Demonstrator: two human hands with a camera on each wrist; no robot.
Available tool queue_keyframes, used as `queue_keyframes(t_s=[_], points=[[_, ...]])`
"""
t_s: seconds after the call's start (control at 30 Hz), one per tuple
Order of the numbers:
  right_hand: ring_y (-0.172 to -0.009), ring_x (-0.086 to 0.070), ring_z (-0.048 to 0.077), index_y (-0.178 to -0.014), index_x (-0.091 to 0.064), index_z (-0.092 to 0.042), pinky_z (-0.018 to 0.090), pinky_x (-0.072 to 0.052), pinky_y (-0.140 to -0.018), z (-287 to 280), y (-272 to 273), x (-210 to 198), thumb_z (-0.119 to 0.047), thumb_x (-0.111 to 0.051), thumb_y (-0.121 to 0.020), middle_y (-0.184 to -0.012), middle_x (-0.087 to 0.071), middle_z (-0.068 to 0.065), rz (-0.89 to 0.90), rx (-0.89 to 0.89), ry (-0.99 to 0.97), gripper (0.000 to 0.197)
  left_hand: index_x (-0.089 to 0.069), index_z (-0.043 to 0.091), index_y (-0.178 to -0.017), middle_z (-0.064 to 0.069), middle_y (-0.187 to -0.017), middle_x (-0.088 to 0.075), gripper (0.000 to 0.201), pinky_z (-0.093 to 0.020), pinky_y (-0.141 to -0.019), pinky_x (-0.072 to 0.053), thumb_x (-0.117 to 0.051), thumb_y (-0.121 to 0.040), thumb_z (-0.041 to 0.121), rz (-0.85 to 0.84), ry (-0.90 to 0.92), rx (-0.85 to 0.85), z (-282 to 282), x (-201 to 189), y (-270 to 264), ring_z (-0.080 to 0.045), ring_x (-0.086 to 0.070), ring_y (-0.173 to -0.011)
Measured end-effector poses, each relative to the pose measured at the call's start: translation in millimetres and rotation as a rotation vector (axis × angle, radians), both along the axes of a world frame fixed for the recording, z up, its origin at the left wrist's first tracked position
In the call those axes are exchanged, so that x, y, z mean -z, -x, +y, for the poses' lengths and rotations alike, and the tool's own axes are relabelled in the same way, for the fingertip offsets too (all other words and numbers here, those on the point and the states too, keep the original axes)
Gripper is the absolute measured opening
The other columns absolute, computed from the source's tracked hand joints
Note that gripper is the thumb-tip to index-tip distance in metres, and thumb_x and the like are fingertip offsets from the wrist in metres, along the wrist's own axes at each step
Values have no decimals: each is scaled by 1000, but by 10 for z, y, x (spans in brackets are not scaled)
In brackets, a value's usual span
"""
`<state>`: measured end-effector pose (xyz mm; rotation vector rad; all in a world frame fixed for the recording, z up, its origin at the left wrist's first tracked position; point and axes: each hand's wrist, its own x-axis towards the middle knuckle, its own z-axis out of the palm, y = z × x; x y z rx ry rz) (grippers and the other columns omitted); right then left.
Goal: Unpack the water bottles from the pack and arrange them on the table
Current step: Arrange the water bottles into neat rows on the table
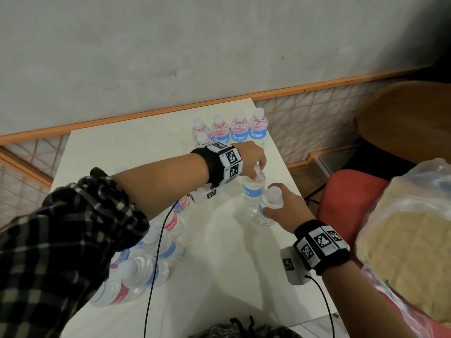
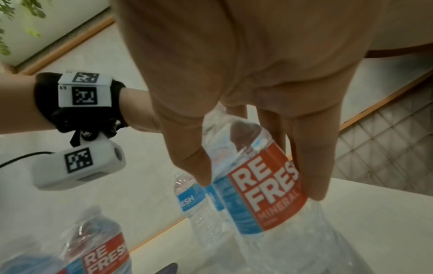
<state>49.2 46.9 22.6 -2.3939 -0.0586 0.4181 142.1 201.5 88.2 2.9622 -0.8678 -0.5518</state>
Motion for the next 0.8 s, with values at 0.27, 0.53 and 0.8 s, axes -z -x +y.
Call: queue_keyframes(t_s=[0.27, 0.53, 0.8], points=[[-91, -56, 18, -112, -51, -24, 25, -41, -78, -62, -65, 76, -24, -69, -76, -97, -60, -5, -12, 28, -66, 41, -50, 9, -61, -1, -55, -46, 38, -28, -64, -42, -65, -88, 31, -42, 46, -326, 302, 66, -384, -21, -50, -62], [-90, -57, 16, -109, -51, -29, 25, -42, -79, -66, -100, 201, -28, -68, -73, -97, -62, -8, -21, 52, -89, 40, -56, 3, -70, -6, -62, -50, 32, -31, -64, -40, -69, -84, 30, -95, 5, -473, 571, 23, -691, -29, -54, -73], [-93, -57, 17, -111, -50, -27, 25, -41, -79, -57, -125, 227, -25, -69, -74, -100, -61, -6, -29, 40, -110, 42, -61, 8, -120, -11, -118, -61, 48, -32, -76, -43, -71, -81, 33, -125, -62, -461, 673, 221, -891, -31, -59, -106]])
